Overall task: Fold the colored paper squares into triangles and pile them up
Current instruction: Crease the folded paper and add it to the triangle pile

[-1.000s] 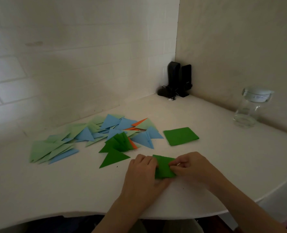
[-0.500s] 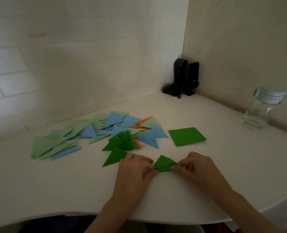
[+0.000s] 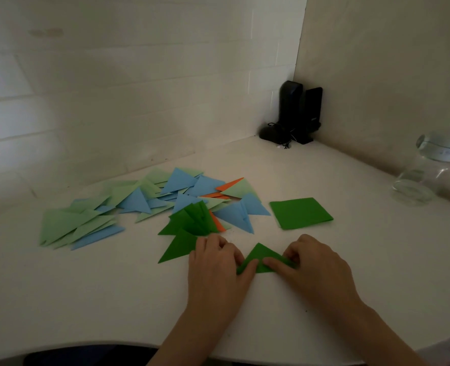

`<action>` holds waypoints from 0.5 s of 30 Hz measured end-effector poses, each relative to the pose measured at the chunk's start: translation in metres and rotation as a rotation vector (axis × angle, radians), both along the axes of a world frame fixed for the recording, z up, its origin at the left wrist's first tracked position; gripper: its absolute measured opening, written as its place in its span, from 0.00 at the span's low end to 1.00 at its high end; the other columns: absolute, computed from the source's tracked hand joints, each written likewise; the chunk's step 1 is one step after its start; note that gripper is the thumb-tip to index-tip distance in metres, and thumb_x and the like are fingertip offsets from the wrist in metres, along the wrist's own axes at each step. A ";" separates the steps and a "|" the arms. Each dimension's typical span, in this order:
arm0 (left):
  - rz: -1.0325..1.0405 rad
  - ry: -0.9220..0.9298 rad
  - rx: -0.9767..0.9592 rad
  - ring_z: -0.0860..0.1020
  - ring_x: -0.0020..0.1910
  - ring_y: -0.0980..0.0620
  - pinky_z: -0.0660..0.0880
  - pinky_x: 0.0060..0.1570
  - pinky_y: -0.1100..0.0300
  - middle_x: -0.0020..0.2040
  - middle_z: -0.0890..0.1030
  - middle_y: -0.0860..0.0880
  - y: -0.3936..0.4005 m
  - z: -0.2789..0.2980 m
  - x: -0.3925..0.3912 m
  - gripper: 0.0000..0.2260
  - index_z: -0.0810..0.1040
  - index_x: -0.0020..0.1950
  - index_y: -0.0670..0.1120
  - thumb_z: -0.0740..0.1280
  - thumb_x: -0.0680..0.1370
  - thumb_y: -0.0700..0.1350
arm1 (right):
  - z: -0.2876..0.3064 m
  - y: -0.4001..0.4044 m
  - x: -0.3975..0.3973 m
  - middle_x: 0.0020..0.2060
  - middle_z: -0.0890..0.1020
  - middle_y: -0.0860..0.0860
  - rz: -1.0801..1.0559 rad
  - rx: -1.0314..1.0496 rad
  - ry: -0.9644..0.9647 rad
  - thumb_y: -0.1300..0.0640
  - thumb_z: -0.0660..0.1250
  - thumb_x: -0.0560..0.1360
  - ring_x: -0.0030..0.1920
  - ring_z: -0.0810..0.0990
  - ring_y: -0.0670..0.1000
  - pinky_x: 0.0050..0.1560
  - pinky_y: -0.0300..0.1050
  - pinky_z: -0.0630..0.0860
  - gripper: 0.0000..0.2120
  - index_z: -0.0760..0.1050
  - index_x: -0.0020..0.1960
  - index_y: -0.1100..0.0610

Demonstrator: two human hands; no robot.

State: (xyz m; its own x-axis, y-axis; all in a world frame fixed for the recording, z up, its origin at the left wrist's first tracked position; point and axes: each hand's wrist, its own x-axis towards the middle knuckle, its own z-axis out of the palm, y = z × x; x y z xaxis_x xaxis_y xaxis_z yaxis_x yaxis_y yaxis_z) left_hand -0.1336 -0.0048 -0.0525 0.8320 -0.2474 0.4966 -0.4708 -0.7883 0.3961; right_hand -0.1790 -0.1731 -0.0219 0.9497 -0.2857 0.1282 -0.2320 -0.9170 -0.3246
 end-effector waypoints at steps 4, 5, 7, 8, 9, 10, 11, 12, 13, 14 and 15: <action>-0.036 0.039 -0.015 0.71 0.47 0.52 0.69 0.44 0.58 0.42 0.73 0.54 0.004 -0.001 0.001 0.10 0.77 0.35 0.53 0.74 0.68 0.56 | -0.001 0.000 -0.002 0.37 0.72 0.43 0.003 0.051 -0.033 0.32 0.63 0.68 0.38 0.72 0.42 0.33 0.35 0.66 0.18 0.68 0.38 0.46; -0.047 0.055 -0.025 0.70 0.48 0.53 0.69 0.45 0.58 0.43 0.73 0.54 0.005 0.000 0.002 0.09 0.77 0.36 0.53 0.74 0.68 0.55 | -0.001 -0.003 -0.002 0.37 0.73 0.43 0.012 0.088 -0.044 0.33 0.65 0.68 0.37 0.72 0.42 0.33 0.36 0.65 0.17 0.67 0.38 0.46; -0.075 0.106 -0.056 0.69 0.49 0.53 0.68 0.48 0.59 0.44 0.74 0.54 0.008 0.002 0.002 0.09 0.77 0.37 0.52 0.73 0.69 0.54 | 0.001 -0.008 0.000 0.36 0.75 0.43 0.026 0.168 -0.041 0.37 0.69 0.68 0.37 0.73 0.41 0.33 0.36 0.65 0.15 0.67 0.38 0.46; -0.090 0.117 -0.070 0.69 0.48 0.53 0.68 0.48 0.59 0.44 0.74 0.54 0.009 0.003 0.001 0.08 0.76 0.37 0.52 0.74 0.69 0.53 | 0.001 -0.010 0.000 0.35 0.76 0.43 0.032 0.194 -0.033 0.39 0.70 0.68 0.37 0.74 0.41 0.33 0.36 0.66 0.14 0.68 0.38 0.46; -0.099 0.116 -0.081 0.69 0.48 0.53 0.68 0.47 0.59 0.44 0.74 0.54 0.011 0.004 0.001 0.08 0.76 0.37 0.52 0.74 0.69 0.51 | 0.001 -0.012 0.000 0.35 0.76 0.43 0.043 0.209 -0.032 0.41 0.71 0.68 0.36 0.74 0.41 0.33 0.36 0.66 0.13 0.69 0.39 0.46; -0.108 0.113 -0.087 0.69 0.47 0.53 0.68 0.47 0.60 0.44 0.74 0.54 0.013 0.005 0.000 0.08 0.76 0.38 0.51 0.75 0.69 0.50 | 0.000 -0.013 0.000 0.35 0.77 0.43 0.060 0.221 -0.040 0.42 0.71 0.69 0.36 0.74 0.41 0.33 0.35 0.66 0.12 0.70 0.39 0.46; -0.119 0.113 -0.087 0.69 0.47 0.53 0.68 0.47 0.60 0.44 0.74 0.55 0.014 0.005 0.000 0.08 0.76 0.38 0.51 0.74 0.69 0.49 | -0.002 -0.015 -0.001 0.35 0.77 0.43 0.080 0.234 -0.057 0.44 0.71 0.69 0.35 0.73 0.41 0.33 0.33 0.66 0.10 0.71 0.39 0.46; -0.130 0.113 -0.086 0.69 0.47 0.53 0.68 0.46 0.60 0.45 0.74 0.55 0.015 0.006 -0.001 0.08 0.76 0.39 0.51 0.74 0.70 0.47 | -0.003 -0.015 -0.002 0.35 0.76 0.43 0.102 0.247 -0.075 0.46 0.72 0.69 0.34 0.72 0.41 0.34 0.32 0.65 0.10 0.72 0.40 0.47; -0.144 0.112 -0.084 0.69 0.47 0.53 0.68 0.46 0.61 0.45 0.74 0.55 0.017 0.005 -0.002 0.07 0.76 0.40 0.50 0.74 0.70 0.46 | -0.005 -0.016 -0.004 0.35 0.76 0.43 0.126 0.259 -0.092 0.48 0.72 0.70 0.34 0.72 0.41 0.34 0.31 0.65 0.09 0.73 0.40 0.49; -0.154 0.108 -0.079 0.69 0.47 0.54 0.68 0.46 0.61 0.46 0.74 0.55 0.019 0.006 -0.003 0.06 0.76 0.41 0.50 0.73 0.71 0.45 | -0.006 -0.016 -0.005 0.36 0.76 0.43 0.150 0.264 -0.105 0.50 0.72 0.70 0.33 0.71 0.40 0.35 0.30 0.66 0.08 0.73 0.40 0.50; -0.164 0.103 -0.070 0.69 0.47 0.54 0.67 0.46 0.63 0.46 0.75 0.55 0.020 0.006 -0.004 0.06 0.76 0.42 0.50 0.73 0.71 0.44 | -0.008 -0.016 -0.007 0.36 0.75 0.43 0.170 0.265 -0.121 0.52 0.72 0.70 0.33 0.70 0.40 0.36 0.29 0.66 0.08 0.73 0.40 0.51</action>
